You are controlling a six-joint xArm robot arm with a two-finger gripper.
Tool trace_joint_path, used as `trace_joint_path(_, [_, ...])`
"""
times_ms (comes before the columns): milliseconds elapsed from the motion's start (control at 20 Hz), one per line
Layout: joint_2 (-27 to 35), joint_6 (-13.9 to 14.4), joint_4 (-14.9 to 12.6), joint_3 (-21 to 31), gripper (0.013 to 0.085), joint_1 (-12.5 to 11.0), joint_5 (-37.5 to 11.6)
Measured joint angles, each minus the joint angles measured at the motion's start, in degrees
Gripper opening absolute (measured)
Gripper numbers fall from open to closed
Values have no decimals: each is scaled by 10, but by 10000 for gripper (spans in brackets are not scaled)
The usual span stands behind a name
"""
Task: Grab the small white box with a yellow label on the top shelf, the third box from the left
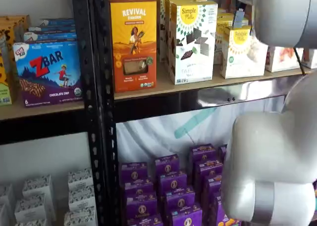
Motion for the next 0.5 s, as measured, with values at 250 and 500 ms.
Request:
trace_joint_path(250, [1,1,25,-6,850,-9,29])
trace_joint_path(500, [-8,-3,54,6,850,-25,6])
